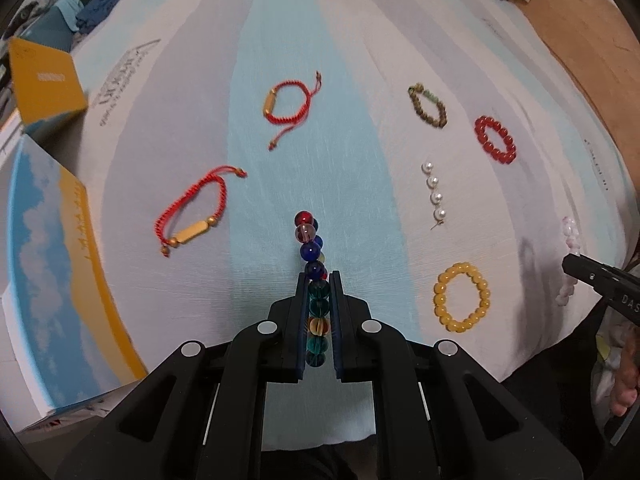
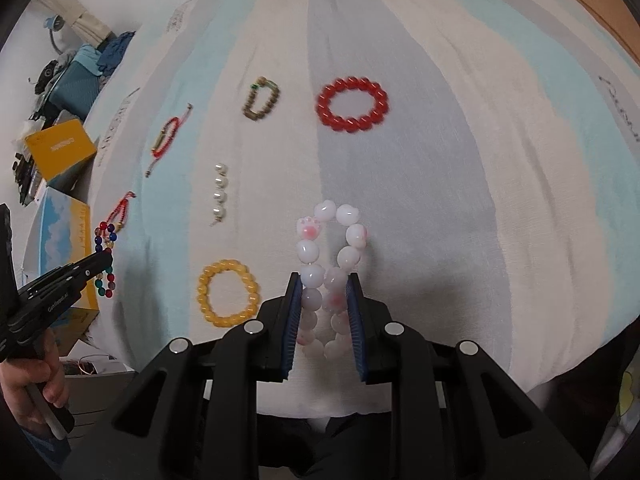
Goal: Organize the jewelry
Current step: 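Lift the pink-white bracelet with the right tool while the left tool lifts the multicolour bracelet, then carry both bracelets into the white box and open both tools to release them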
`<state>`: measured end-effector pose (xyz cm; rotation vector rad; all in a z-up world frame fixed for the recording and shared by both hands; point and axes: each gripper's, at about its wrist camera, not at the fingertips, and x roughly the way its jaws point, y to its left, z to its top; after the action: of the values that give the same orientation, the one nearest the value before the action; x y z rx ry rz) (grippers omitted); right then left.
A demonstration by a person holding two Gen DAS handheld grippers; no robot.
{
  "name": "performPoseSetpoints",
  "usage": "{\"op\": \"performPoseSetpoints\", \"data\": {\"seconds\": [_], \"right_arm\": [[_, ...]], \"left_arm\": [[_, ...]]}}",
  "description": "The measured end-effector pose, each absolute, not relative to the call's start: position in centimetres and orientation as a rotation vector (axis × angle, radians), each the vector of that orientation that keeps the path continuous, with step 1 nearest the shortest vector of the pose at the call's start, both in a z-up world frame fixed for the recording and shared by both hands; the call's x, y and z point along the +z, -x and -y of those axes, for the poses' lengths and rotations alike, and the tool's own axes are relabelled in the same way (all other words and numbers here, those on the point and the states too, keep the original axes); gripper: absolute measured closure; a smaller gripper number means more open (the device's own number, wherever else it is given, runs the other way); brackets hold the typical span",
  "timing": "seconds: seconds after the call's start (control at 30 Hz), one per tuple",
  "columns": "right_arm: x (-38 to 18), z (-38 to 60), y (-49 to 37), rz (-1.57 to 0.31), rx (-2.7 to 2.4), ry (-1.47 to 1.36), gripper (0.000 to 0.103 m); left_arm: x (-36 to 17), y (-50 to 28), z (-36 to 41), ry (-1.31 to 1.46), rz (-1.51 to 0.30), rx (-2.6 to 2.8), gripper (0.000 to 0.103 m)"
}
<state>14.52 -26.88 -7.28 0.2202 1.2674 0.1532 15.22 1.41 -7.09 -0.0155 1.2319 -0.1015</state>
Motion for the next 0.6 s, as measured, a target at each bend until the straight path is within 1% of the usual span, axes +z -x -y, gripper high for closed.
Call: {"op": "performPoseSetpoints", "data": {"seconds": [0.3,0.6], "right_arm": [[-3.4,21.5,-14.9,-1.214,0.206,-0.155,0.082],[1.2,12.5,-15.5,-1.147,0.312,-0.070,0.082]], "left_arm": [[-3.3,-13.5,-5.7,0.037,-1.169,-0.058,0.094],[1.4,-11.0,-13.7,0.070,-1.097,0.041,0.094]]}}
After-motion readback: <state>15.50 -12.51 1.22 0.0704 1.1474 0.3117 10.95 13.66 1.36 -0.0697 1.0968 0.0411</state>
